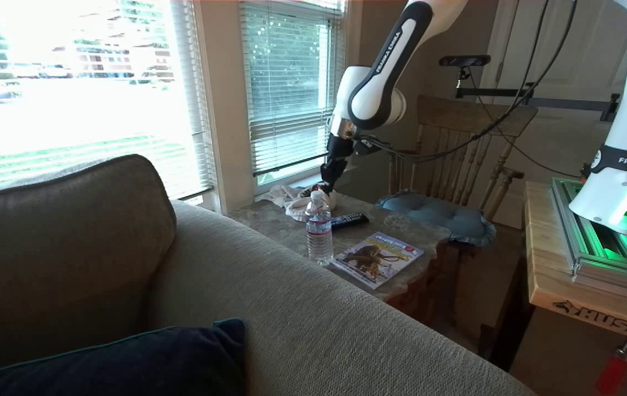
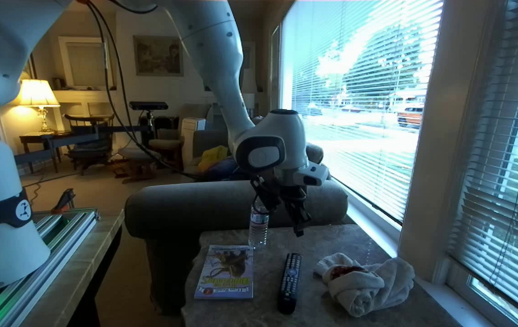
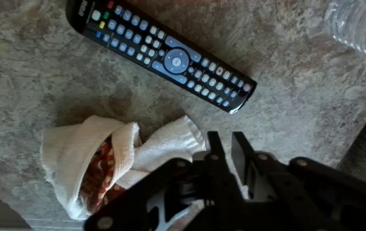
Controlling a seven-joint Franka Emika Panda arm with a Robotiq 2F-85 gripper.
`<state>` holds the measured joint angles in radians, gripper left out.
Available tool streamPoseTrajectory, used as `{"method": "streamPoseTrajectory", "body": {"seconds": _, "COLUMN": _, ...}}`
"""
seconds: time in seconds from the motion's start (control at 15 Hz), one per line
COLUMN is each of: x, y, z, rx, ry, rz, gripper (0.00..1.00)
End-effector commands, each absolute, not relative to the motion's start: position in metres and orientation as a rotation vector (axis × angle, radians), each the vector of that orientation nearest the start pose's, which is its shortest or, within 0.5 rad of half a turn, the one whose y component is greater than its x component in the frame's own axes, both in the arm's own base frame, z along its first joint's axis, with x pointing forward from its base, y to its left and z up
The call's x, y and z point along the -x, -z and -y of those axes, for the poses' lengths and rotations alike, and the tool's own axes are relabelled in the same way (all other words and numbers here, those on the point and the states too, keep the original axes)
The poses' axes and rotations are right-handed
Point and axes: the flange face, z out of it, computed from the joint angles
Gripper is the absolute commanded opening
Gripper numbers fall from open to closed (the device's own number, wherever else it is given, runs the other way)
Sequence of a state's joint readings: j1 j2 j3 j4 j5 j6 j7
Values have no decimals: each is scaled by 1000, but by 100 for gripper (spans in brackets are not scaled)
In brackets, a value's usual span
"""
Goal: Rotate the black remote control then press one button.
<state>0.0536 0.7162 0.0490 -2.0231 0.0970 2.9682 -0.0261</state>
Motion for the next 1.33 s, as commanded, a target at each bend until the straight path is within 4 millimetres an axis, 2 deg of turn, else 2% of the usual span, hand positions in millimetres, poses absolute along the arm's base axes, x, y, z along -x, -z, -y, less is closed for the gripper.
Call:
{"method": "streamPoseTrajectory", "body": {"seconds": 0.0, "x": -581, "y": -152, "z": -43, "rx": 3051, "ry": 320, "rz": -26, "gripper": 47}}
{"method": "streamPoseTrajectory", "body": {"seconds": 0.27, "x": -573, "y": -178, "z": -26, "rx": 3083, "ry": 257, "rz": -58, "gripper": 74}}
{"method": "streamPoseTrajectory", "body": {"seconds": 0.47, "x": -568, "y": -190, "z": -17, "rx": 3102, "ry": 176, "rz": -65, "gripper": 96}}
{"method": "streamPoseTrajectory", "body": {"seconds": 0.53, "x": -567, "y": -193, "z": -14, "rx": 3104, "ry": 157, "rz": -71, "gripper": 99}}
{"method": "streamPoseTrajectory", "body": {"seconds": 1.13, "x": -550, "y": -208, "z": -3, "rx": 3117, "ry": 163, "rz": -140, "gripper": 100}}
{"method": "streamPoseTrajectory", "body": {"seconds": 1.2, "x": -562, "y": -200, "z": 0, "rx": 3099, "ry": 151, "rz": -120, "gripper": 100}}
{"method": "streamPoseTrajectory", "body": {"seconds": 1.27, "x": -561, "y": -201, "z": 0, "rx": 3099, "ry": 150, "rz": -128, "gripper": 100}}
